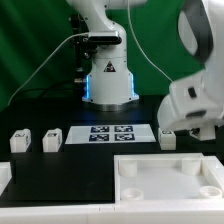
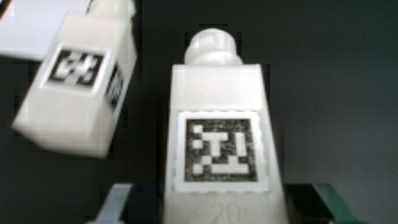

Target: Assemble one leg

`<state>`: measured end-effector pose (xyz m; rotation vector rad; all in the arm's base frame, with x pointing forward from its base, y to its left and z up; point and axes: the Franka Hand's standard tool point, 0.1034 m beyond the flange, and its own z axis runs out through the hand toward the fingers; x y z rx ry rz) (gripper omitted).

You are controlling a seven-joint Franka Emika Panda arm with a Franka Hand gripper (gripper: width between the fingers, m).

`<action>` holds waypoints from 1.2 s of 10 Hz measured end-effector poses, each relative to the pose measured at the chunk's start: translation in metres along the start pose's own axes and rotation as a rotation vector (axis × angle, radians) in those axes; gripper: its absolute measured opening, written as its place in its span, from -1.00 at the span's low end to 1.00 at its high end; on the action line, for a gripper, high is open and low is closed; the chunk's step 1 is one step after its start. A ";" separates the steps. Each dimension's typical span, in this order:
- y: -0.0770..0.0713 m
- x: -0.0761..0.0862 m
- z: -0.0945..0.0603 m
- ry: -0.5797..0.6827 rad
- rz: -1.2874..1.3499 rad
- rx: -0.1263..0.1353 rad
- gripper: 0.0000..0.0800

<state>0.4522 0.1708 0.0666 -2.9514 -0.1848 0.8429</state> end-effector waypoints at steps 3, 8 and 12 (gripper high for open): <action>0.025 -0.006 -0.060 0.336 -0.022 -0.009 -0.26; 0.055 -0.028 -0.094 0.870 -0.008 -0.032 -0.26; 0.054 -0.030 -0.085 1.041 -0.027 -0.028 -0.26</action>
Offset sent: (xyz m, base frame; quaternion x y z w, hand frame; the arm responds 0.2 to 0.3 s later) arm 0.0234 -0.0400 0.0258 -0.0097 0.2540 -0.0192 0.9670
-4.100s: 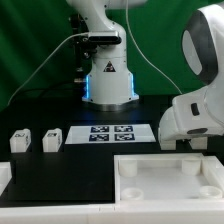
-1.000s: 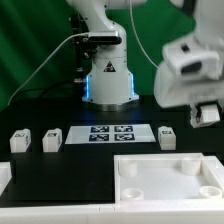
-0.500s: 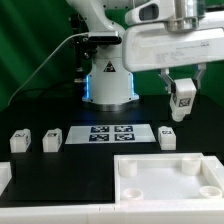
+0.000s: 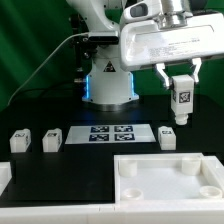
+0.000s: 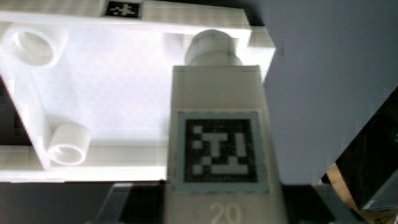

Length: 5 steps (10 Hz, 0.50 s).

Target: Assemble one leg

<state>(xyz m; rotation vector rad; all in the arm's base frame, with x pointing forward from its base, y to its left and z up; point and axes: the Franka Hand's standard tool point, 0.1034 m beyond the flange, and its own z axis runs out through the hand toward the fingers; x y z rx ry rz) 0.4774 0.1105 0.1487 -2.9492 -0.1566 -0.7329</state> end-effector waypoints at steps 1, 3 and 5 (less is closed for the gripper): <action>-0.012 0.002 0.011 0.048 0.020 0.003 -0.26; -0.018 0.032 0.024 0.049 -0.019 -0.004 -0.26; -0.021 0.069 0.031 0.081 -0.017 0.001 -0.26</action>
Offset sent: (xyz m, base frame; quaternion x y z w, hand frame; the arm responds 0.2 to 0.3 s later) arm 0.0911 -0.0196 0.0247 -0.0677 0.0238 -0.0491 0.9962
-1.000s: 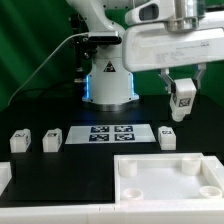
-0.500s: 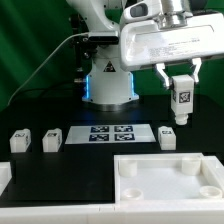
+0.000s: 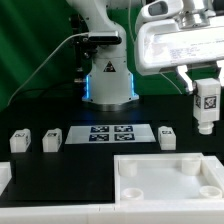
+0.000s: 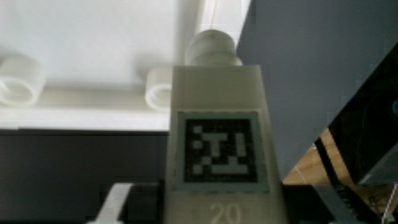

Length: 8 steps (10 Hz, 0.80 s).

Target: Assemble one leg

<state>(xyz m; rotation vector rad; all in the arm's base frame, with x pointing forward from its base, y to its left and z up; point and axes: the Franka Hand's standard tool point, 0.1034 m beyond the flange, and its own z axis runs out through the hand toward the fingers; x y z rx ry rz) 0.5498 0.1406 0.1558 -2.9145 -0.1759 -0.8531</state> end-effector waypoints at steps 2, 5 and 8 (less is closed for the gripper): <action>-0.010 0.012 0.003 0.016 -0.013 0.009 -0.26; -0.008 0.010 0.004 0.012 -0.010 0.006 -0.26; 0.007 0.007 0.012 0.024 -0.047 -0.019 -0.26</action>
Offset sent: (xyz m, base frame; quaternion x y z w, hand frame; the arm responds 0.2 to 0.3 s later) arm 0.0000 0.0000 0.0000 0.0000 0.0000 0.0000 1.0000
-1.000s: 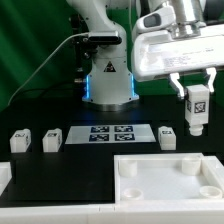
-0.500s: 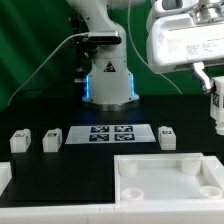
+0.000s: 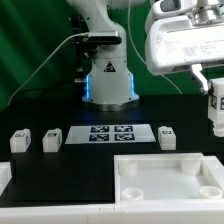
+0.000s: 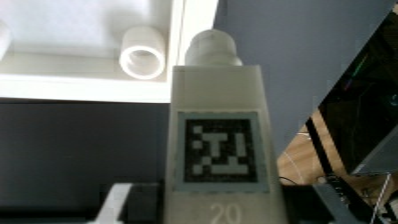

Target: Assemble one leg

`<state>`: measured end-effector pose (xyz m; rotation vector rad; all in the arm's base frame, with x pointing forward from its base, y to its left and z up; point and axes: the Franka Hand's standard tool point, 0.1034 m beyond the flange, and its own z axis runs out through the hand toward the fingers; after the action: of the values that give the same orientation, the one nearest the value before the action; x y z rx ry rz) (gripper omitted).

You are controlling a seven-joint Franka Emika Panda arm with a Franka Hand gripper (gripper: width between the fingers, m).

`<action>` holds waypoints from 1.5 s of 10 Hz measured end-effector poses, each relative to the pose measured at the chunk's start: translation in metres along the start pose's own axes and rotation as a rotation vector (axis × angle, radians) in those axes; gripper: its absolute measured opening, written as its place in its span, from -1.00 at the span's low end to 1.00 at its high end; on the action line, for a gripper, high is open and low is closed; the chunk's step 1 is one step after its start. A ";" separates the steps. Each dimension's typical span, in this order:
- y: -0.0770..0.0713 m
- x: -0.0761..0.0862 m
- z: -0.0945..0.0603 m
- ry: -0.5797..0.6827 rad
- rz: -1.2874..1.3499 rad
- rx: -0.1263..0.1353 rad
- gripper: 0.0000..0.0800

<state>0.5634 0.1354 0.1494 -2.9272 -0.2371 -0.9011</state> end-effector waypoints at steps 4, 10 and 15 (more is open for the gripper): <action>0.016 0.017 0.018 -0.003 -0.007 -0.020 -0.26; 0.032 0.033 0.049 -0.026 0.028 -0.023 -0.26; 0.033 0.029 0.070 -0.037 0.029 -0.025 -0.26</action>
Offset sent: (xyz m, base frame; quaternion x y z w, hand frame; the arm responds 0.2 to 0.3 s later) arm 0.0315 -0.0217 -0.0084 0.0018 -0.0194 -0.0244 0.9995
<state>0.6311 0.1149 0.1066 -2.9643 -0.1864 -0.8533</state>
